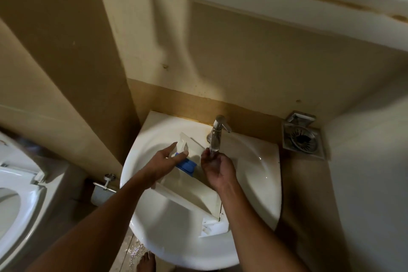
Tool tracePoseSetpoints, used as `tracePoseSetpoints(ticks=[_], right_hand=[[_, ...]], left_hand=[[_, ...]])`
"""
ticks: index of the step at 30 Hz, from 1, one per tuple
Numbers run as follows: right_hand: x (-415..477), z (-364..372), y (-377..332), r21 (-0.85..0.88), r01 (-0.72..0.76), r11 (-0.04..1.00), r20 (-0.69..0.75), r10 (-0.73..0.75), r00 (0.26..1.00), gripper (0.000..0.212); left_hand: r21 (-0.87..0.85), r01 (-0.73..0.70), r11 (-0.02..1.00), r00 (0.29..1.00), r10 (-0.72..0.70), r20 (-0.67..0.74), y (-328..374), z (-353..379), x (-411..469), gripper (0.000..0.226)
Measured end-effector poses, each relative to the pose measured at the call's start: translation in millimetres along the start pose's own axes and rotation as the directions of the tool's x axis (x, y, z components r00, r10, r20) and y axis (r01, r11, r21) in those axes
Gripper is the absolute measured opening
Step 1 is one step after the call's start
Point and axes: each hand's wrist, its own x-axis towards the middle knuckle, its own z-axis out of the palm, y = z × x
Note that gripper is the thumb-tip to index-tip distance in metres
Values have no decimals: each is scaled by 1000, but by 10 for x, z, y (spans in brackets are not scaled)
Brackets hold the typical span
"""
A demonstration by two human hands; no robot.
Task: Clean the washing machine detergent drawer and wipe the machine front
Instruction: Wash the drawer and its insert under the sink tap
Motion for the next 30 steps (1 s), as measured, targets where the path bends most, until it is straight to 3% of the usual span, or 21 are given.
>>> tracePoseSetpoints(ticks=[3,6,9,11,12,13,14,15,16,17,18,20,23,26,28,30], right_hand=[[92,-21,11,-35,-60,998,98,63,993,17],[184,-63,-22,-114,-104,988,158,121,980,20],[119,-33,-48,-265,-73,962,98,102,990,12],[-26,-60,-27,-478,-9,878,5,12,1000,10],[-133,-97,4,-666,53,744,-10,-80,997,6],[-251,-149,49,-872,123,473,45,-174,984,7],[-365,-215,107,-978,184,101,161,-209,965,11],[-465,-291,174,-940,221,-261,269,-164,949,17],[-546,-339,233,-821,221,-527,320,-105,942,23],[-606,-350,267,-716,181,-675,310,-75,948,31],[-630,-336,274,-669,133,-731,269,-72,960,40],[-553,-216,262,-679,65,-731,180,-80,980,55],[-397,69,287,-671,7,-741,114,-94,989,48],[-411,98,293,-643,106,-758,203,-35,978,35],[-492,-29,186,-615,178,-768,215,53,975,47],[-540,-102,64,-504,173,-846,180,93,979,49]], left_hand=[[26,17,1000,1000,-17,8,-58,-23,42,71],[-84,45,995,997,-50,-58,-207,-72,58,69],[-161,61,985,996,-70,-50,-284,-109,68,46],[-191,65,979,996,-76,-53,-302,-121,80,39],[-196,63,979,996,-75,-55,-310,-125,83,38],[-194,57,979,996,-70,-59,-323,-127,92,37],[-191,49,980,996,-61,-59,-326,-125,95,36],[-191,44,981,997,-56,-57,-327,-117,94,36],[-190,41,981,997,-53,-57,-319,-107,94,36],[-185,39,982,997,-50,-57,-300,-93,88,36],[-173,33,984,997,-44,-60,-272,-67,85,36],[-149,17,989,997,-29,-78,-199,5,82,36],[-125,-8,992,995,-5,-103,-123,78,62,33],[-121,-4,993,994,-9,-111,-173,6,41,34],[-119,3,993,995,-15,-102,-241,-72,50,37],[-100,0,995,996,-8,-84,-247,-88,67,38]])
